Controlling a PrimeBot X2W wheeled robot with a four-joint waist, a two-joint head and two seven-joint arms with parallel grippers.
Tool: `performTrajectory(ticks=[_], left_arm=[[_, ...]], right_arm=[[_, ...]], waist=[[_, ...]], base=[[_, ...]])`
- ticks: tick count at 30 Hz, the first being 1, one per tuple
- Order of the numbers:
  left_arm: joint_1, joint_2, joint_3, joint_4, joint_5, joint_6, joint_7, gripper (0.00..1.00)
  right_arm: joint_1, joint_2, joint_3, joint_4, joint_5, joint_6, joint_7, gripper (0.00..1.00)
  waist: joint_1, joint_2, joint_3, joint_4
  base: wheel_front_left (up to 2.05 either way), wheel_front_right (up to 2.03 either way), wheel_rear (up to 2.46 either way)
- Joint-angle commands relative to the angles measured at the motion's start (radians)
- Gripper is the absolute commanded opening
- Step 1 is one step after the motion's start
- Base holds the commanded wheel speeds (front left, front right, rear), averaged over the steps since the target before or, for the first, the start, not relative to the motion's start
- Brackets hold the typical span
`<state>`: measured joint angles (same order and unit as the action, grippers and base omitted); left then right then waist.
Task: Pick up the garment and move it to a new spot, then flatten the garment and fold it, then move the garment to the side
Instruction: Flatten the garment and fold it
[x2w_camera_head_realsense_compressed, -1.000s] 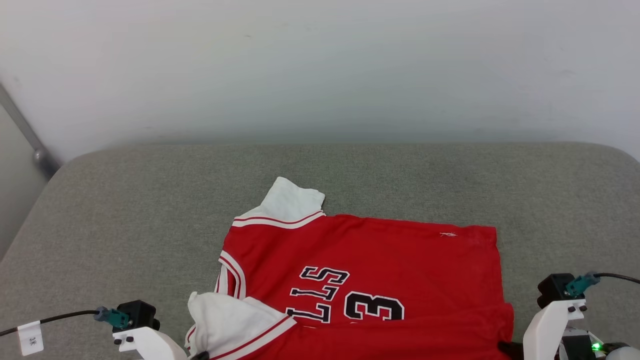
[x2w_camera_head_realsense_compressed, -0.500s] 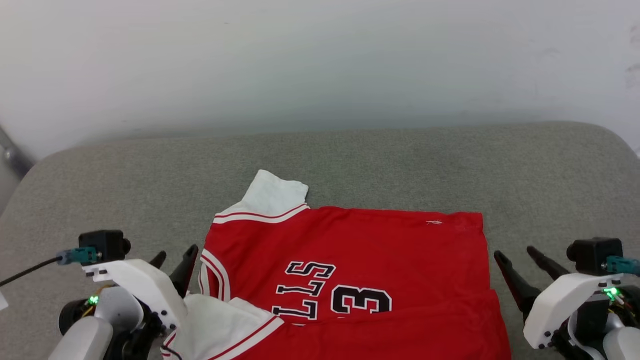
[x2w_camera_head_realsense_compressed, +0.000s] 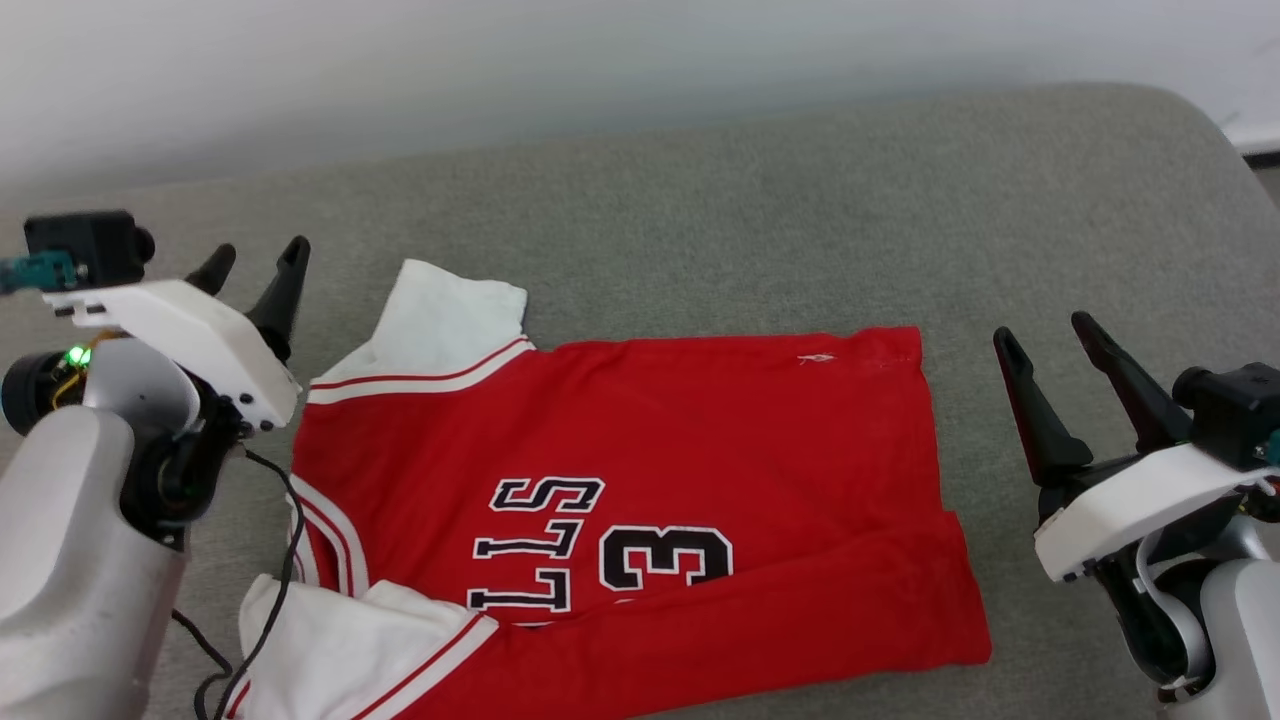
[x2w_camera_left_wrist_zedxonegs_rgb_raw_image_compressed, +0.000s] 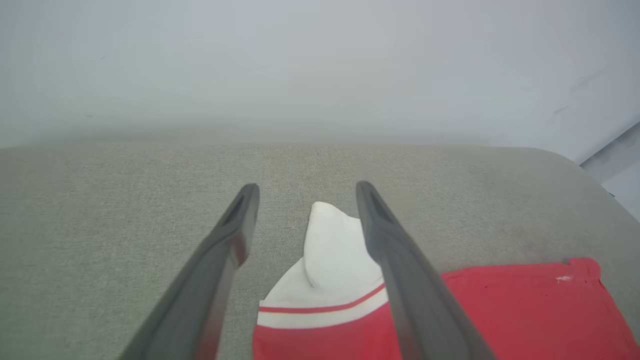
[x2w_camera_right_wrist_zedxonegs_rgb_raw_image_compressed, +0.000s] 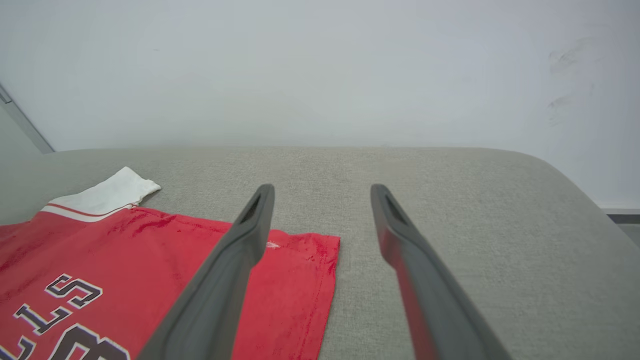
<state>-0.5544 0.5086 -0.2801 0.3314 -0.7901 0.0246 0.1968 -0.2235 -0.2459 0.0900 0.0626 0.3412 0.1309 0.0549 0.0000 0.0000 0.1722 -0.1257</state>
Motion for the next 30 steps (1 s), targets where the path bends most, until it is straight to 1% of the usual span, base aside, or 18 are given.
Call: performTrajectory(ticks=[1,5,12,18,23,24,25,26,28,30], left_arm=[[-0.033,0.008,-0.006,0.020,-0.003,-0.011,0.023,1.00],[-0.136,0.029,-0.027,0.092,-0.015,-0.052,0.117,1.00],[-0.289,0.091,-0.071,0.208,-0.047,-0.112,0.337,1.00],[-0.369,0.139,-0.120,0.263,-0.069,-0.139,0.509,1.00],[-0.350,0.139,-0.184,0.298,-0.100,-0.147,0.670,1.00],[-0.341,0.135,-0.194,0.308,-0.106,-0.148,0.703,0.72],[-0.333,0.130,-0.202,0.313,-0.112,-0.147,0.723,0.37],[-0.331,0.124,-0.206,0.312,-0.115,-0.146,0.734,0.00],[-0.329,0.112,-0.211,0.309,-0.117,-0.142,0.737,0.00],[-0.327,0.107,-0.209,0.306,-0.112,-0.140,0.715,0.00]], right_arm=[[-0.018,0.010,-0.003,-0.015,-0.006,0.000,-0.010,1.00],[-0.039,0.031,-0.006,-0.058,-0.021,0.000,-0.024,1.00],[-0.046,0.067,-0.009,-0.113,-0.027,0.000,-0.032,1.00],[-0.041,0.094,-0.009,-0.102,-0.016,0.000,-0.047,1.00],[-0.045,0.106,-0.013,-0.084,0.000,0.000,-0.056,1.00],[-0.047,0.105,-0.014,-0.080,0.003,0.000,-0.055,1.00],[-0.051,0.105,-0.015,-0.077,0.005,0.000,-0.055,1.00],[-0.054,0.105,-0.015,-0.073,0.010,0.000,-0.050,1.00],[-0.061,0.101,-0.017,-0.063,0.022,0.000,-0.034,1.00],[-0.067,0.091,-0.014,-0.051,0.038,0.000,-0.004,1.00]], waist=[[0.0000,0.0000,0.070,-0.054],[0.0000,0.0000,0.132,-0.088],[0.0000,0.0000,0.240,-0.143],[0.0000,0.0000,0.303,-0.177],[0.0000,0.0000,0.326,-0.187],[0.0000,0.0000,0.328,-0.188],[0.0000,0.0000,0.329,-0.188],[0.0000,0.0000,0.330,-0.188],[0.0000,0.0000,0.328,-0.185],[0.0000,0.0000,0.319,-0.179]], base=[[0.00,0.00,0.00],[0.00,0.00,0.00],[0.00,0.00,0.00],[0.00,0.00,0.00],[0.00,0.00,0.00],[0.00,0.00,0.00],[0.00,0.00,0.00],[0.00,0.00,0.00],[0.00,0.00,0.00],[0.00,0.00,0.00]])
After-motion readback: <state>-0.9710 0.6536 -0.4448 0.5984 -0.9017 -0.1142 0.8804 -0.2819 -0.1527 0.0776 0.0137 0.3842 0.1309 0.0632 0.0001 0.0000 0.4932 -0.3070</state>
